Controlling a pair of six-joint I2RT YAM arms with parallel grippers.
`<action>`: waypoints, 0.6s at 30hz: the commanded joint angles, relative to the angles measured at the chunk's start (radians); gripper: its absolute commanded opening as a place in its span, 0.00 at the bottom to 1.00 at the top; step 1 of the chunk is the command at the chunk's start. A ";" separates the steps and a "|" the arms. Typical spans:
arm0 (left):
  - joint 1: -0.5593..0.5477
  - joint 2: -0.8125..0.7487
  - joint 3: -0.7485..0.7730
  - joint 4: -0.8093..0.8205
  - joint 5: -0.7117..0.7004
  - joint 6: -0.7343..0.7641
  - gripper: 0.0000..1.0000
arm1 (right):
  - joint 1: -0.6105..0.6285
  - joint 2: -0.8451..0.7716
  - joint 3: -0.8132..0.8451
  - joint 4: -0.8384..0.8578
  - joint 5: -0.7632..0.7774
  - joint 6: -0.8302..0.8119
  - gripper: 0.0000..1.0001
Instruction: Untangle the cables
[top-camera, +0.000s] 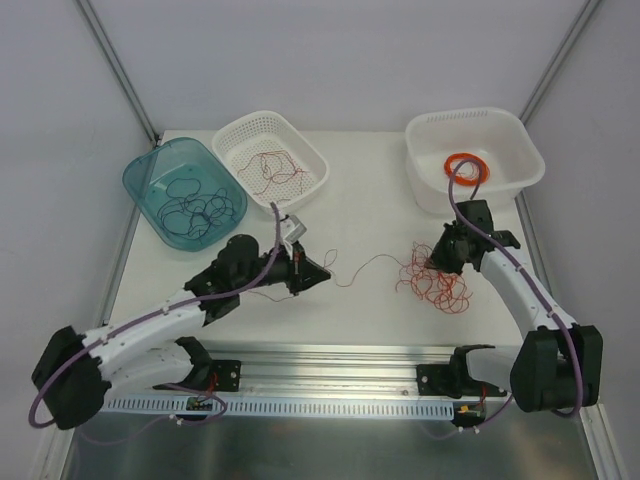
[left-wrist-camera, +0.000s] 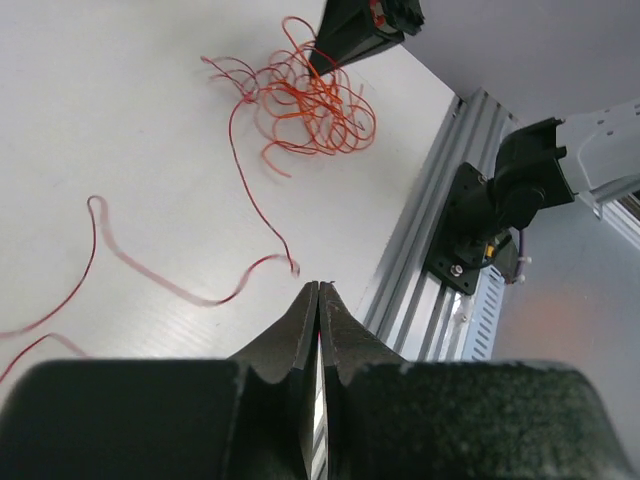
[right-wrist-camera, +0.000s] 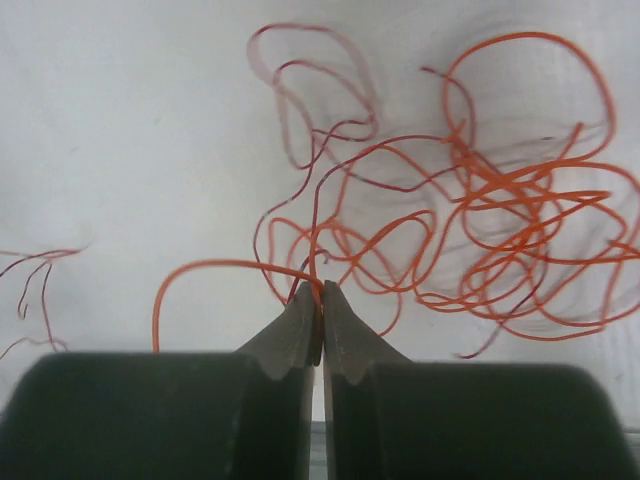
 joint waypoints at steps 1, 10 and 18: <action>0.083 -0.188 -0.021 -0.244 -0.030 0.017 0.00 | -0.064 0.029 -0.013 -0.003 0.151 -0.038 0.01; 0.204 -0.222 0.048 -0.367 -0.012 0.001 0.00 | -0.062 0.055 -0.030 0.013 0.119 -0.052 0.26; 0.181 -0.083 0.088 -0.324 0.042 0.044 0.26 | -0.033 -0.051 0.043 -0.091 0.157 -0.115 0.75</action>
